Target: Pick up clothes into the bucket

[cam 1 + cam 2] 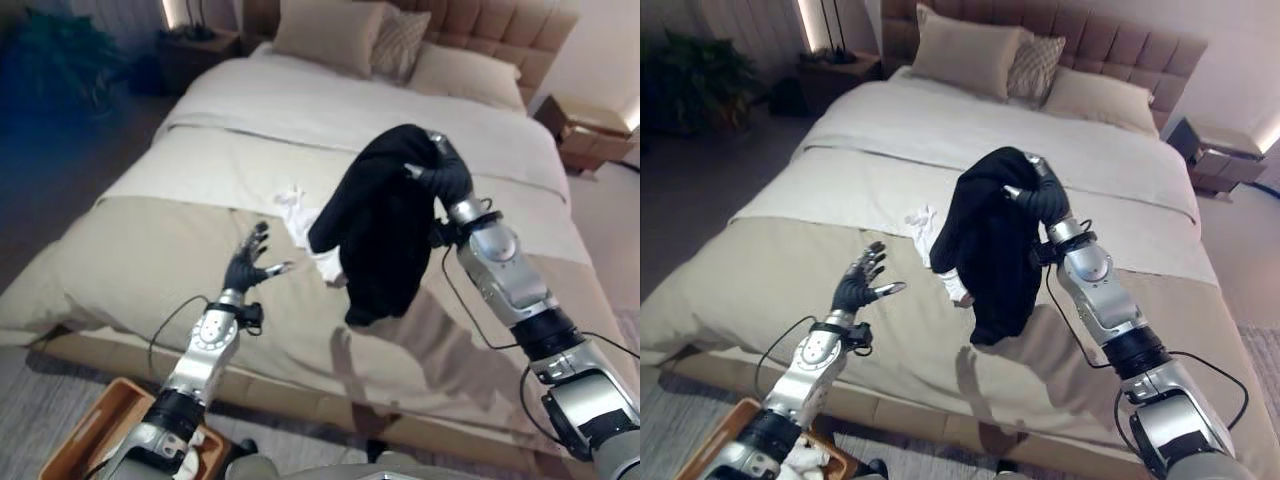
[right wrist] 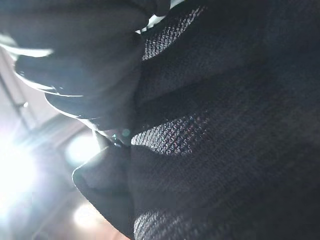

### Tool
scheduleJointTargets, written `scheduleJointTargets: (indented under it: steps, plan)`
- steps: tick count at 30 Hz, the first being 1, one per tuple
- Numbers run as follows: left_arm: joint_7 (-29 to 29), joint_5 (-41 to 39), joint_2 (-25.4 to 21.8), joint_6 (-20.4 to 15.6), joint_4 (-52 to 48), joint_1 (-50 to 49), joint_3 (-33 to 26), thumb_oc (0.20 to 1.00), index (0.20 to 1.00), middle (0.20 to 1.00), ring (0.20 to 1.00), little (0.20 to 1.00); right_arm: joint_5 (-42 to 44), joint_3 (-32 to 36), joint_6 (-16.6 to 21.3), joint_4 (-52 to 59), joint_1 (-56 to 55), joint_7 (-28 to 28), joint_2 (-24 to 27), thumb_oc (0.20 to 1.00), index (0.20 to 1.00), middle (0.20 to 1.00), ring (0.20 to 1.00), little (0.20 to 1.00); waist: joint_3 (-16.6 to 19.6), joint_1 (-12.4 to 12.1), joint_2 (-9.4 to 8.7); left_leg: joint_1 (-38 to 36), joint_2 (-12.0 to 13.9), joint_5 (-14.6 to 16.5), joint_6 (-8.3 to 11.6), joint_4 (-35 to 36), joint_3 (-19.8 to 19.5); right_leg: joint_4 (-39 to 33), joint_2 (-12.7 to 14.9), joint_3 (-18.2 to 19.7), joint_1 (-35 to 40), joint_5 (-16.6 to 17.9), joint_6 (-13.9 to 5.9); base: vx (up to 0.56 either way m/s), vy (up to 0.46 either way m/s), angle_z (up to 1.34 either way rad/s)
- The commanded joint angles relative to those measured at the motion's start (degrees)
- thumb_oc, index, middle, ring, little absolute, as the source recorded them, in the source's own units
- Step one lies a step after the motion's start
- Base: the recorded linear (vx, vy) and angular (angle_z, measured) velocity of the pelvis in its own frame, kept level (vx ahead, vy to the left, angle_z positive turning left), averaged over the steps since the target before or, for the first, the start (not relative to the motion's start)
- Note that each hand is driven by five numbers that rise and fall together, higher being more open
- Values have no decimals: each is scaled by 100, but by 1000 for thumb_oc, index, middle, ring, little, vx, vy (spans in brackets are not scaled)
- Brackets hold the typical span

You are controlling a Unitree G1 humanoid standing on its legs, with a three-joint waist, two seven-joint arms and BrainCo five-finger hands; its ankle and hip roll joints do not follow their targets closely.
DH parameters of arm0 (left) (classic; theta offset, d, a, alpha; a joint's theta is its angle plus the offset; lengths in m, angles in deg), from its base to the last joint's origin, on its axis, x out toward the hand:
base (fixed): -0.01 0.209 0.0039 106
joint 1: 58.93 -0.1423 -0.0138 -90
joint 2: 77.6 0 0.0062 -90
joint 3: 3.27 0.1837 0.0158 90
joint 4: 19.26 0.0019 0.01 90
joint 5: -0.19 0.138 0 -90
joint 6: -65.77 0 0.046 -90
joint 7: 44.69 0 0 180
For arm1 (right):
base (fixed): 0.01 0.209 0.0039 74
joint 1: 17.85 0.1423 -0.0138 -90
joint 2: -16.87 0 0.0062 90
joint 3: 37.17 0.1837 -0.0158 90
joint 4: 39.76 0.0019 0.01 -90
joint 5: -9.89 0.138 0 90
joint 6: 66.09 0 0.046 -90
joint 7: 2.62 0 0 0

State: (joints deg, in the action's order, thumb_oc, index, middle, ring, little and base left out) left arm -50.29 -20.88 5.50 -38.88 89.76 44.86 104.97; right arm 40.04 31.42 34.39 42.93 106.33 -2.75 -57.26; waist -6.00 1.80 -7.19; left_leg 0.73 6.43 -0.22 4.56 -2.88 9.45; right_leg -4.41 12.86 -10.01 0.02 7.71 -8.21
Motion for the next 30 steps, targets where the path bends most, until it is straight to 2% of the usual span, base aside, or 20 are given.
scheduleJointTargets:
  steps: [1, 7, 15, 18, 24, 30]
  plan:
    - [181, -138, -83, -87, -172, 543, 282, 1000, 1000, 1000, 1000, 1000, 479, -149, 171, 455, 741, 131, -1, 200, 200, 200, 200, 200, 291, -40, 18, 158, 93, -103, -75, 72, -490, 438, 268, -88, 12, -136, -417, 39, -7, 1]
    - [196, -190, -5, 27, -157, 1293, 804, 1000, 1000, 1000, 1000, 1000, 801, -565, 58, 522, 1059, 224, -98, 200, 200, 200, 200, 200, 444, -22, 26, -14, 121, -107, -61, 167, -465, 365, 224, -88, 144, -136, -423, 24, -3, -1]
    - [214, -356, 44, 91, -308, 1676, 1056, 1000, 1000, 1000, 1000, 1000, 954, -769, -13, 554, 1184, 271, -106, 200, 200, 200, 200, 200, 496, -23, 36, -64, 122, -129, -53, 215, -486, 339, 226, -130, 214, -130, -432, 0, 0, 0]
    - [264, -407, 176, 205, -106, 1890, 1333, 1000, 1000, 1000, 1000, 1000, 1047, -810, -22, 502, 1255, 244, -137, 200, 200, 200, 200, 200, 512, 7, 61, -73, 113, -129, -62, 220, -510, 339, 238, -141, 223, -119, -441, 0, 0, 0]
    - [533, -951, 547, 440, 463, 1931, 1787, 1000, 1000, 1000, 1000, 1000, 1259, -945, -3, 438, 1439, 206, -150, 200, 200, 200, 200, 200, 544, 82, 80, -73, 97, -119, -71, 209, -504, 356, 243, -122, 213, -114, -438, 0, 0, 0]
    - [961, -1947, 946, 643, 893, 1809, 2052, 1000, 1000, 1000, 1000, 1000, 1416, -1073, 87, 256, 1625, 152, -325, 200, 200, 200, 200, 200, 567, 182, 75, -91, 106, -113, -70, 221, -484, 385, 247, -69, 193, -126, -432, 0, 0, 0]
